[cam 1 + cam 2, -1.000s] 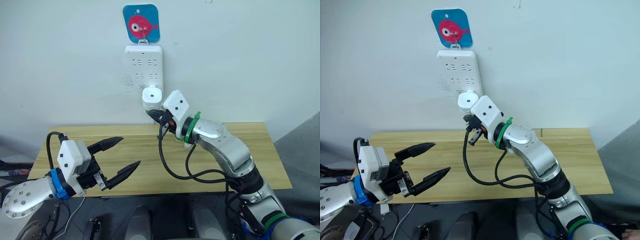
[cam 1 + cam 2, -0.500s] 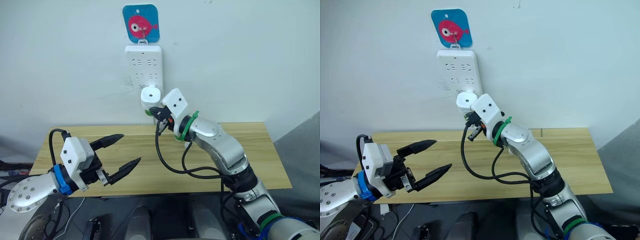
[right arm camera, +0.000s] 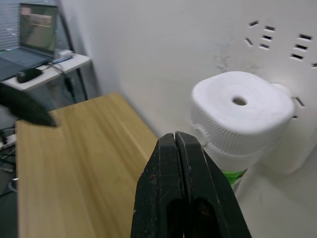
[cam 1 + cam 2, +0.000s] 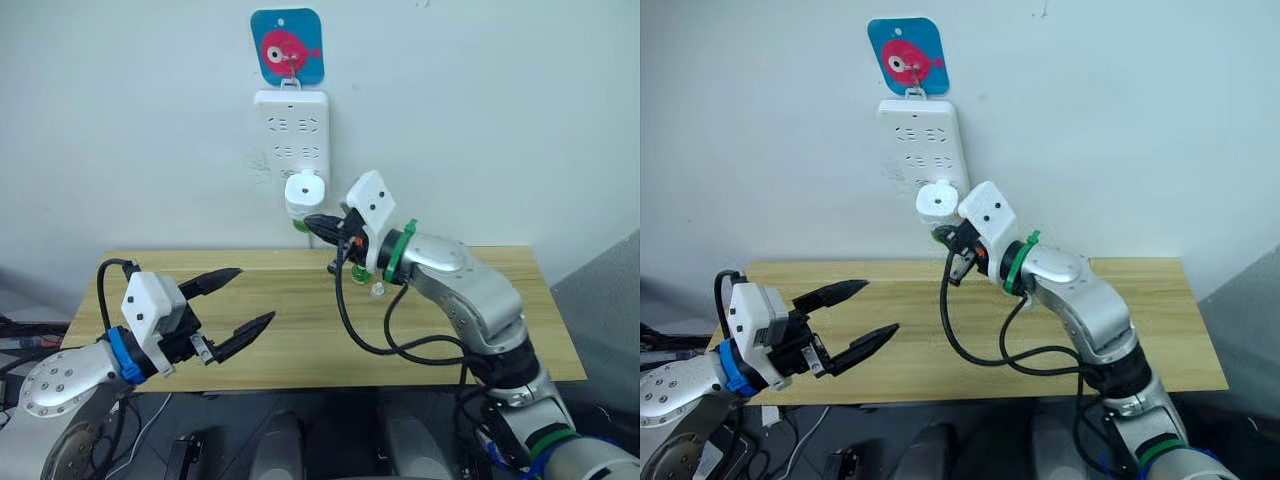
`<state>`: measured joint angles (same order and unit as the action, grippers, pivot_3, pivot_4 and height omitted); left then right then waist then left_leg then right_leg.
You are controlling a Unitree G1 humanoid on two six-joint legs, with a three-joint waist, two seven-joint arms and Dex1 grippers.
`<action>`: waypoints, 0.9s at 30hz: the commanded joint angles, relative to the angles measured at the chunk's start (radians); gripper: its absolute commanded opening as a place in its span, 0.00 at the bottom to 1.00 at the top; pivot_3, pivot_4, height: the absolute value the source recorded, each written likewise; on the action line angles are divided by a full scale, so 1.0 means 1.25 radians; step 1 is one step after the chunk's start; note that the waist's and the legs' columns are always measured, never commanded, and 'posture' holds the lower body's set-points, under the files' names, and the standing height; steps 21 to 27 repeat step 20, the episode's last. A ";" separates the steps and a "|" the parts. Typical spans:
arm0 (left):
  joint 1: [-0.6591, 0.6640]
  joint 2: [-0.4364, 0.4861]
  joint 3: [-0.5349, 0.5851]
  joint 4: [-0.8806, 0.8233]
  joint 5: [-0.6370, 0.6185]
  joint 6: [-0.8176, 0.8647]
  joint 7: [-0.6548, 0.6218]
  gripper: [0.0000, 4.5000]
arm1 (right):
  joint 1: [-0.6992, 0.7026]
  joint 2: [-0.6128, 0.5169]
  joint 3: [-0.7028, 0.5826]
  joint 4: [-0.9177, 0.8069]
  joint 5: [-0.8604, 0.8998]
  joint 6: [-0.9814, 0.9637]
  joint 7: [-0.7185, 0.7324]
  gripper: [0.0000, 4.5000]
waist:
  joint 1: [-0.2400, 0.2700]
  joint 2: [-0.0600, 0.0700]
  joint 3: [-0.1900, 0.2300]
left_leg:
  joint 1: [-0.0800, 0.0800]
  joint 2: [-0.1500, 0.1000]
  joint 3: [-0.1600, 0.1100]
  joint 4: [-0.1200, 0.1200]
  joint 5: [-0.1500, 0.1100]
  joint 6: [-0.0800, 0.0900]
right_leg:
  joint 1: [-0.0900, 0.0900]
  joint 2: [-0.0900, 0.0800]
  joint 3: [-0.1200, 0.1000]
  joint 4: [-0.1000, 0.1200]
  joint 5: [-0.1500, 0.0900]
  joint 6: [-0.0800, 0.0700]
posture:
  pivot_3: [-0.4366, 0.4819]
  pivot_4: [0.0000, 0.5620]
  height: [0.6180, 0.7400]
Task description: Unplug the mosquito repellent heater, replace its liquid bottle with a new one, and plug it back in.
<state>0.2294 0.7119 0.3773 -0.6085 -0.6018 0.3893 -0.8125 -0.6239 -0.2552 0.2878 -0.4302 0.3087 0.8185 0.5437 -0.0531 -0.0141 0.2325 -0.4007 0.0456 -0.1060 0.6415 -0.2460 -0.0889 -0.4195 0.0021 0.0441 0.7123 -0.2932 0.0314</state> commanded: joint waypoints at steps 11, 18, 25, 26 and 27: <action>-0.031 0.241 0.009 0.301 0.158 -0.100 -0.218 1.00 | 0.129 -0.520 -0.152 -0.084 0.041 -0.159 0.374 0.85 | 0.000 -0.004 -0.009 | 0.000 0.000 0.001 0.000 0.000 0.000 | 0.000 0.000 0.000 -0.001 0.000 0.000 | 0.47 0.15 0.88; -0.056 0.235 0.008 0.306 0.188 -0.087 -0.188 1.00 | 0.183 -0.585 -0.207 0.027 0.025 -0.311 0.446 0.99 | -0.003 -0.008 -0.027 | 0.001 0.000 0.002 0.000 0.000 0.000 | 0.000 0.000 0.000 -0.001 0.000 0.000 | 0.50 0.11 0.88; -0.058 0.234 0.011 0.303 0.175 -0.070 -0.195 1.00 | 0.182 -0.578 -0.211 0.036 0.028 -0.321 0.448 0.99 | -0.002 -0.008 -0.030 | 0.000 0.000 0.002 0.000 0.000 0.000 | 0.000 0.000 0.001 -0.001 0.000 0.000 | 0.50 0.10 0.88; -0.058 0.234 0.011 0.303 0.175 -0.070 -0.195 1.00 | 0.182 -0.578 -0.211 0.036 0.028 -0.321 0.448 0.99 | -0.002 -0.008 -0.030 | 0.000 0.000 0.002 0.000 0.000 0.000 | 0.000 0.000 0.001 -0.001 0.000 0.000 | 0.50 0.10 0.88; -0.058 0.234 0.011 0.303 0.175 -0.070 -0.195 1.00 | 0.182 -0.578 -0.211 0.036 0.028 -0.321 0.448 0.99 | -0.002 -0.008 -0.030 | 0.000 0.000 0.002 0.000 0.000 0.000 | 0.000 0.000 0.001 -0.001 0.000 0.000 | 0.50 0.10 0.88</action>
